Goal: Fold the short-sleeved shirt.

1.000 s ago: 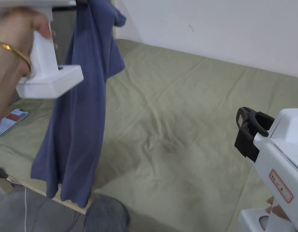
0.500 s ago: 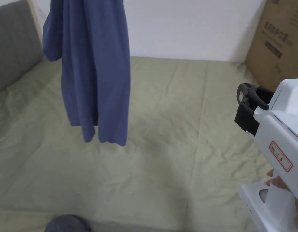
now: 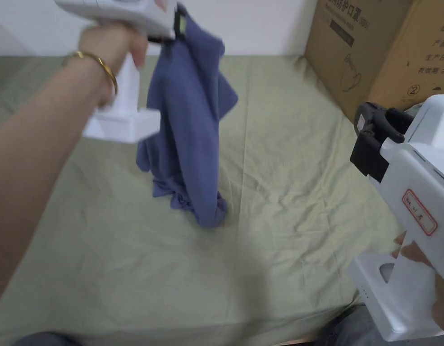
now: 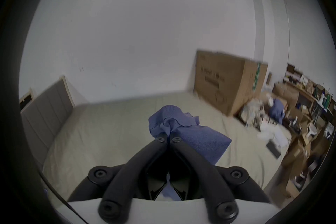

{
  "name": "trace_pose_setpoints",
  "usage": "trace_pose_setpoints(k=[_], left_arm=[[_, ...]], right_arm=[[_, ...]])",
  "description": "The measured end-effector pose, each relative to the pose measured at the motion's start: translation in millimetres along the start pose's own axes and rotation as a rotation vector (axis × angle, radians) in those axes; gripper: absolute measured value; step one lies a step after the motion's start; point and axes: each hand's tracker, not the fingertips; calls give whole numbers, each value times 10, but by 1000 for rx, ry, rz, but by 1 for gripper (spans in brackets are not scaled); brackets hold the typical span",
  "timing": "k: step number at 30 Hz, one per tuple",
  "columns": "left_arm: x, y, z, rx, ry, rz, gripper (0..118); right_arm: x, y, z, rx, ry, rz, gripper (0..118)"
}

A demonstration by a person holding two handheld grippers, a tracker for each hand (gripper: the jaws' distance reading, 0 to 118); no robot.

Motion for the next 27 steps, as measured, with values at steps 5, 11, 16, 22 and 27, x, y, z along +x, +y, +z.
trace_pose_setpoints(k=[5, 11, 16, 22, 27], left_arm=[[304, -988, -815, -277, 4, -66, 0], [567, -1968, -1249, -526, -3, -98, 0], [599, -2228, -1373, -479, 47, -122, 7], [286, -1691, -1040, -298, -101, 124, 106], [-132, -1204, -222, 67, -20, 217, 118]], right_arm=[[9, -88, -149, -38, -1, -1, 0], [103, -228, -356, -90, -5, -7, 0], [119, -332, -489, -130, 0, -15, 0], [79, -347, -551, -143, 20, -5, 0], [1, -304, -574, -119, 42, 13, 0]])
